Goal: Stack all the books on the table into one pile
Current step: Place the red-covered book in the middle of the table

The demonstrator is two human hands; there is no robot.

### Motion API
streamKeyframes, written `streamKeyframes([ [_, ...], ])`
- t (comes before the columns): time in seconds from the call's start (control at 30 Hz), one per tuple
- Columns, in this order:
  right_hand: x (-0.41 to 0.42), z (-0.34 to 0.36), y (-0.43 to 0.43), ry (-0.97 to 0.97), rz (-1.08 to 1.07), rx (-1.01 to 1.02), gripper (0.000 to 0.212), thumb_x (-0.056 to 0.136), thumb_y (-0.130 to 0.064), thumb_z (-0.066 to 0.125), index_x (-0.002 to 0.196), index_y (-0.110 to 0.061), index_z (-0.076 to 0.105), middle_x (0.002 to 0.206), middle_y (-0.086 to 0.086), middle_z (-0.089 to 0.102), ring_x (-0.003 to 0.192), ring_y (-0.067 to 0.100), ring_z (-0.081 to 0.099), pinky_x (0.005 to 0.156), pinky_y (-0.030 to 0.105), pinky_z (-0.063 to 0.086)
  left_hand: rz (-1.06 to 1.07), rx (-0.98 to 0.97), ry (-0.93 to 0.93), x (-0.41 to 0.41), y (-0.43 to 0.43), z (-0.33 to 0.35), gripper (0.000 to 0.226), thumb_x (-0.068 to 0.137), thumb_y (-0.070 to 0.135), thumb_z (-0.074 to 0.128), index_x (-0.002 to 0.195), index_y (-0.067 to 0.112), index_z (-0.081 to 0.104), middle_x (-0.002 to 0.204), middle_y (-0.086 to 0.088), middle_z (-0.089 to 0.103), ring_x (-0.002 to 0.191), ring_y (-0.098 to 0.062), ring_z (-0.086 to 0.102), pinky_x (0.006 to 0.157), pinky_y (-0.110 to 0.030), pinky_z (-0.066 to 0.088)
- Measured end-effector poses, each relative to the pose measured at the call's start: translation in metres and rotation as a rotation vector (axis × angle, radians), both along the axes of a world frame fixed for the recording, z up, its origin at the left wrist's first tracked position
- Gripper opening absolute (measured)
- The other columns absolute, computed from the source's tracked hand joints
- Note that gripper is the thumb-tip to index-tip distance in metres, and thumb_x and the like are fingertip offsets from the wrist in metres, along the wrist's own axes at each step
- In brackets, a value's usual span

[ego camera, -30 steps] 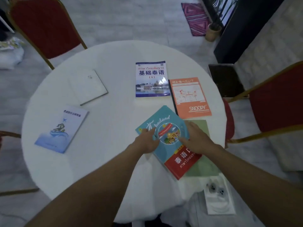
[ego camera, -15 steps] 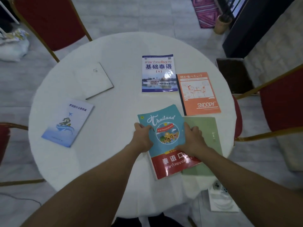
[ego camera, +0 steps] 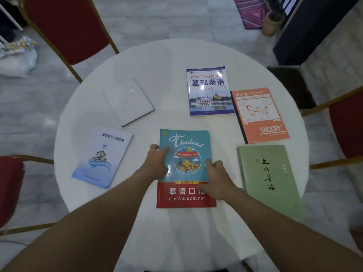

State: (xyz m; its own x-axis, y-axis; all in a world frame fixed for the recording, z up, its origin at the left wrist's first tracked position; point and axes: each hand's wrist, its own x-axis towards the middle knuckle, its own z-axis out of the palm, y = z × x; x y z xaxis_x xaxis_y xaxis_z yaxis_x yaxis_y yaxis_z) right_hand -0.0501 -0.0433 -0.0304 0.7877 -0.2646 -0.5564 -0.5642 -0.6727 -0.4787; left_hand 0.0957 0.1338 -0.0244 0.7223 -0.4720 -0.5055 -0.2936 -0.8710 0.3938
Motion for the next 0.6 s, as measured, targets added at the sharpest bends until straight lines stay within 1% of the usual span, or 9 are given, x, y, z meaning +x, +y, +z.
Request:
streamKeyframes([
  [0.07,0.008,-0.003,0.009,-0.032,-0.018,-0.021,0.098,0.078,-0.040,0.080,0.150,-0.013,0.021,0.138,0.008,0.028,0.131,0.023,0.036,0.103,0.031,0.046,-0.043,0.003,0.014,0.010,0.007,-0.002,0.079,0.080,0.017,0.072,0.148,0.016,0.032,0.152,-0.018,0.022,0.136,-0.035,0.038,0.107,-0.038,0.045],
  [0.1,0.010,-0.004,0.013,-0.039,-0.025,-0.031,0.098,0.078,-0.042,0.080,0.150,-0.012,0.022,0.141,0.008,0.026,0.133,0.023,0.033,0.103,0.030,0.046,-0.073,0.004,0.017,0.013,0.009,-0.003,0.080,0.080,0.018,0.072,0.149,0.015,0.031,0.152,-0.017,0.023,0.136,-0.034,0.037,0.108,-0.039,0.044],
  [0.23,0.010,-0.010,0.022,-0.035,-0.014,-0.106,0.103,0.080,-0.047,0.076,0.154,-0.013,0.014,0.157,0.006,0.011,0.141,0.023,0.021,0.107,0.034,0.045,-0.139,0.015,-0.005,0.014,0.016,-0.012,0.084,0.081,0.024,0.073,0.152,0.016,0.027,0.149,-0.014,0.029,0.136,-0.031,0.033,0.109,-0.038,0.041],
  [0.33,0.010,-0.010,0.022,-0.023,0.017,-0.131,0.104,0.079,-0.047,0.077,0.155,-0.015,0.014,0.164,0.000,-0.004,0.143,0.024,0.018,0.109,0.038,0.045,-0.178,0.045,-0.034,0.017,0.015,-0.013,0.083,0.081,0.028,0.073,0.150,0.017,0.029,0.141,-0.014,0.036,0.132,-0.031,0.034,0.104,-0.040,0.046],
  [0.43,0.014,-0.007,0.022,-0.017,0.005,-0.130,0.102,0.078,-0.045,0.079,0.154,-0.016,0.018,0.164,-0.001,-0.001,0.140,0.023,0.024,0.106,0.039,0.047,-0.222,0.084,-0.040,0.023,0.011,-0.009,0.074,0.080,0.028,0.073,0.143,0.016,0.035,0.136,-0.015,0.038,0.130,-0.031,0.035,0.100,-0.040,0.050],
  [0.5,0.016,-0.004,0.022,-0.021,-0.018,-0.114,0.097,0.078,-0.044,0.080,0.152,-0.017,0.024,0.164,-0.002,0.002,0.139,0.023,0.026,0.105,0.041,0.047,-0.224,0.078,-0.045,0.027,0.008,-0.005,0.066,0.081,0.025,0.071,0.139,0.017,0.039,0.138,-0.015,0.035,0.131,-0.031,0.034,0.099,-0.041,0.049],
  [0.6,0.019,0.002,0.017,-0.067,-0.075,-0.110,0.071,0.079,-0.045,0.077,0.138,-0.023,0.044,0.163,-0.001,0.012,0.139,0.024,0.029,0.104,0.043,0.047,-0.225,0.015,-0.056,0.035,0.000,-0.001,0.060,0.083,0.023,0.070,0.136,0.021,0.042,0.143,-0.014,0.030,0.133,-0.032,0.034,0.102,-0.041,0.045],
])
